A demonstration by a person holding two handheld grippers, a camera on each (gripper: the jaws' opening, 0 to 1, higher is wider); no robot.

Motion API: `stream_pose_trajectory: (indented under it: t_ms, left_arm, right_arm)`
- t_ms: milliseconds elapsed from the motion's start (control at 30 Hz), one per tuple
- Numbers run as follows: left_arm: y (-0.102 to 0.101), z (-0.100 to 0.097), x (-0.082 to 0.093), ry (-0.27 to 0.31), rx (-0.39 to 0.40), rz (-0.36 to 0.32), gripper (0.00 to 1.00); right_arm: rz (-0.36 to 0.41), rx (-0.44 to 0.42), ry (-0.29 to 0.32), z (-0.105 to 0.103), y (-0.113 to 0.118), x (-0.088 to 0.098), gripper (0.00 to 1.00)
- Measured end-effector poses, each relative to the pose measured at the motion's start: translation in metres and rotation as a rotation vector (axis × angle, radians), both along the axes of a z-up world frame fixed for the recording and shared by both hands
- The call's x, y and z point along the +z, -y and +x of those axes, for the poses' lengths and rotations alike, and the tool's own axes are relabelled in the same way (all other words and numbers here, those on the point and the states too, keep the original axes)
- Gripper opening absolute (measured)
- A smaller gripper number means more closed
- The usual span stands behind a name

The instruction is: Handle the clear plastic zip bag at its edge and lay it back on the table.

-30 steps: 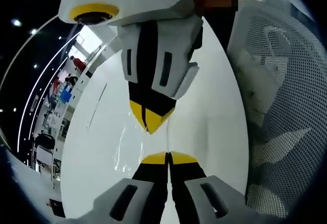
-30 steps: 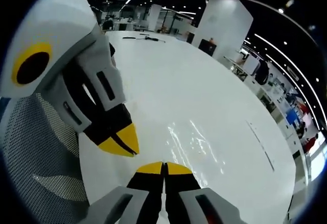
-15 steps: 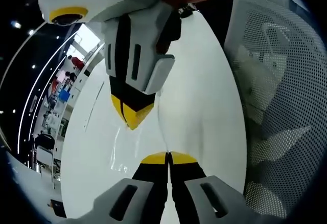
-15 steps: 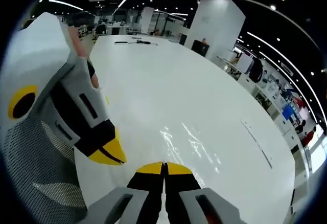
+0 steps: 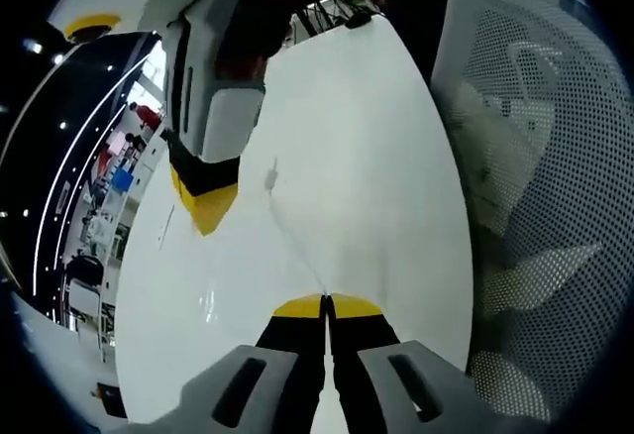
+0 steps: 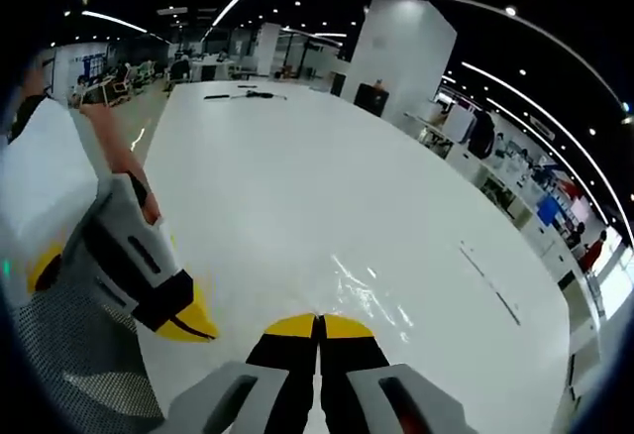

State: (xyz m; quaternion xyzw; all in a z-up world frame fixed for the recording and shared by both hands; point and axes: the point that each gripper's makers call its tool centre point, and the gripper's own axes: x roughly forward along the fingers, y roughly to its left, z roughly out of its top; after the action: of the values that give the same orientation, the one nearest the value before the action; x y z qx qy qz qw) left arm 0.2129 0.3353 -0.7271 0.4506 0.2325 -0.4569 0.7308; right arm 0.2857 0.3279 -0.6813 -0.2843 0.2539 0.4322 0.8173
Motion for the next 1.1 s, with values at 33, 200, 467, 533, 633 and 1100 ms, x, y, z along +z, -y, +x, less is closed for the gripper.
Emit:
stream_pose_trajectory:
  t_ms: [33,200,467,533,633,1100]
  left_arm:
    - [0.0,0.0,-0.001,-0.002,0.003,-0.001,0.0]
    - [-0.001,0.001,-0.002,-0.004,0.008,0.001,0.0]
    - [-0.002,0.0,-0.005,-0.007,0.014,0.001,0.0]
    - [-0.003,0.002,-0.006,-0.006,0.016,0.0,0.0]
    - [-0.003,0.004,-0.005,-0.005,0.019,-0.003,0.0]
    - [-0.006,0.005,-0.006,-0.01,0.031,-0.002,0.0]
  right_arm:
    - [0.002,0.0,0.003,0.001,-0.001,0.003,0.0]
    - [0.008,-0.008,0.02,0.005,-0.003,0.008,0.0]
    - [0.029,-0.022,0.036,0.009,-0.006,0.017,0.0]
    - [0.029,-0.019,0.041,0.009,-0.007,0.02,0.0]
    - [0.029,-0.021,0.051,0.01,-0.007,0.025,0.0]
    - [0.028,-0.025,0.056,0.012,-0.007,0.026,0.0]
